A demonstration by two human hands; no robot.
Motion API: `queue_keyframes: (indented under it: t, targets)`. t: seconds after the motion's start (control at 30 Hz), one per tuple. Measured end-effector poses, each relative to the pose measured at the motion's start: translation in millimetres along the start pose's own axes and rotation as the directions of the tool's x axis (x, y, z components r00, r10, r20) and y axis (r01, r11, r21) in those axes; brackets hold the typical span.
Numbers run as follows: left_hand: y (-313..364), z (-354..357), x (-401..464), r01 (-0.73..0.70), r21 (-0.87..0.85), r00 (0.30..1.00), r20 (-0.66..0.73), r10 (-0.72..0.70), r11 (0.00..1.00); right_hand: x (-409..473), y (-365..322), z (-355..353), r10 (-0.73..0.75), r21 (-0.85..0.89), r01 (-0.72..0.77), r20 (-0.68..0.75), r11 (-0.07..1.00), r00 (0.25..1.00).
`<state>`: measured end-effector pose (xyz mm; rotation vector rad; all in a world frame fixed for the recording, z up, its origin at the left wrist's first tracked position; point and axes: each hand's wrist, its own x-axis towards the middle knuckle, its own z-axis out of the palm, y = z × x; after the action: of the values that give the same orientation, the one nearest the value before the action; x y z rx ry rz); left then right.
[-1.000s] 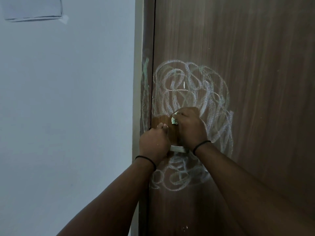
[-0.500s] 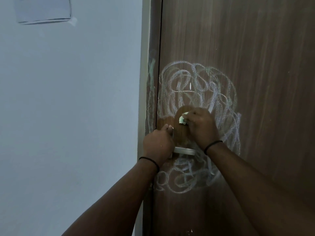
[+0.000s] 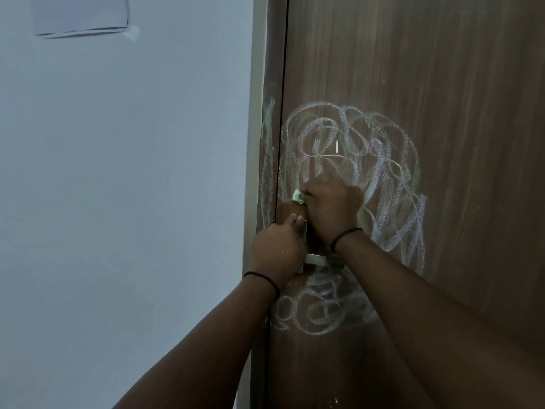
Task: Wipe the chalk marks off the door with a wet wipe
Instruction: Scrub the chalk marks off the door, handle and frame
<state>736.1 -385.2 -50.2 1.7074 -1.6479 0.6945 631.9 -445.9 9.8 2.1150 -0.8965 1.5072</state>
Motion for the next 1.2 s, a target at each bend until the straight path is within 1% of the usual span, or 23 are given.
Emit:
queue_keyframes:
  t: [0.07,0.1,0.13,0.2,0.27,0.3,0.37,0.43,0.47,0.53,0.6,0.63,0.7,0.77,0.8,0.83,0.9,0.97,1.03,1.1,1.2]
  targets:
    - [-0.2,-0.4,-3.1,0.039,-0.024,0.999,-0.027,-0.039,0.999,-7.2,-6.7,2.0,-0.105,0.024,0.103,0.095,0.994,0.990]
    - [-0.7,-1.3,-4.0,0.041,-0.029,0.999,-0.035,-0.042,0.999,-11.1,-4.1,0.1,-0.132,0.031,0.129,0.122,0.991,0.984]
    - [-0.6,-1.8,-3.9,0.025,-0.018,0.999,-0.038,-0.026,1.000,-13.2,1.2,-3.3,-0.131,0.024,0.129,0.113,0.991,0.985]
    - [-0.9,-0.4,-2.9,-0.019,0.010,0.999,-0.035,0.020,1.000,-11.1,10.2,-10.2,-0.066,0.007,0.066,0.042,0.998,0.997]
    - [-2.5,2.2,-0.6,-0.031,0.010,0.999,-0.008,0.031,0.999,-2.7,9.9,-11.8,0.026,0.018,-0.026,-0.006,1.000,1.000]
    - [-3.5,2.8,0.1,-0.026,0.003,1.000,-0.002,0.026,1.000,-0.5,6.4,-11.4,0.051,-0.002,-0.051,0.002,0.999,0.999]
    - [-6.1,5.5,-0.9,-0.017,-0.014,1.000,-0.007,0.017,1.000,-5.3,1.1,-8.9,0.033,-0.027,-0.031,0.065,0.999,0.997]
    - [-8.6,7.8,-2.1,-0.009,-0.052,1.000,-0.004,0.009,0.999,-19.0,2.4,-7.4,0.022,0.031,-0.027,0.149,0.999,0.989]
    - [-9.8,7.9,-2.8,-0.002,-0.096,1.000,0.004,0.003,0.995,-26.4,3.9,-8.8,0.057,0.061,-0.069,0.172,0.996,0.983]
    - [-12.1,6.7,-6.6,-0.001,-0.190,0.999,0.038,0.008,0.982,-35.9,6.6,-12.5,0.194,0.119,-0.215,0.170,0.969,0.966]
    - [-15.1,6.7,-12.7,0.000,-0.304,1.000,0.028,0.008,0.953,-37.1,6.5,-15.0,0.315,0.163,-0.341,0.165,0.926,0.935]
    - [-16.5,7.0,-16.8,0.021,-0.369,1.000,-0.001,-0.023,0.929,-36.9,5.3,-16.2,0.356,0.174,-0.384,0.173,0.907,0.918]
    - [-19.4,6.7,-24.9,0.101,-0.447,0.990,-0.047,-0.136,0.889,-37.7,1.0,-18.1,0.390,0.201,-0.430,0.211,0.880,0.896]
    - [-20.5,5.3,-31.4,0.185,-0.489,0.972,-0.037,-0.232,0.852,-42.1,-2.3,-19.5,0.404,0.232,-0.457,0.243,0.859,0.882]
    - [-20.8,4.0,-34.7,0.203,-0.507,0.967,-0.032,-0.254,0.837,-44.9,-4.6,-21.0,0.413,0.245,-0.470,0.249,0.848,0.876]
    - [-20.8,2.5,-37.2,0.209,-0.521,0.964,-0.032,-0.263,0.827,-47.8,-6.7,-22.9,0.416,0.260,-0.473,0.246,0.842,0.876]
    - [-21.6,-0.5,-40.5,0.214,-0.539,0.961,-0.036,-0.276,0.814,-52.0,-9.1,-27.5,0.379,0.282,-0.429,0.218,0.858,0.900]
    - [-22.5,-1.6,-41.7,0.232,-0.559,0.954,-0.027,-0.297,0.796,-54.2,-9.6,-31.1,0.339,0.232,-0.384,0.210,0.894,0.917]
    - [-22.0,-2.9,-43.3,0.254,-0.572,0.947,-0.016,-0.320,0.780,-56.2,-7.6,-32.3,0.375,0.194,-0.415,0.213,0.889,0.903]
    - [-19.9,-3.6,-44.4,0.259,-0.569,0.942,-0.029,-0.334,0.780,-57.5,-5.0,-31.6,0.425,0.211,-0.465,0.209,0.860,0.881]
    - [-16.2,-5.8,-45.3,0.244,-0.562,0.942,-0.055,-0.330,0.790,-57.8,-7.1,-29.6,0.393,0.250,-0.442,0.224,0.861,0.892]
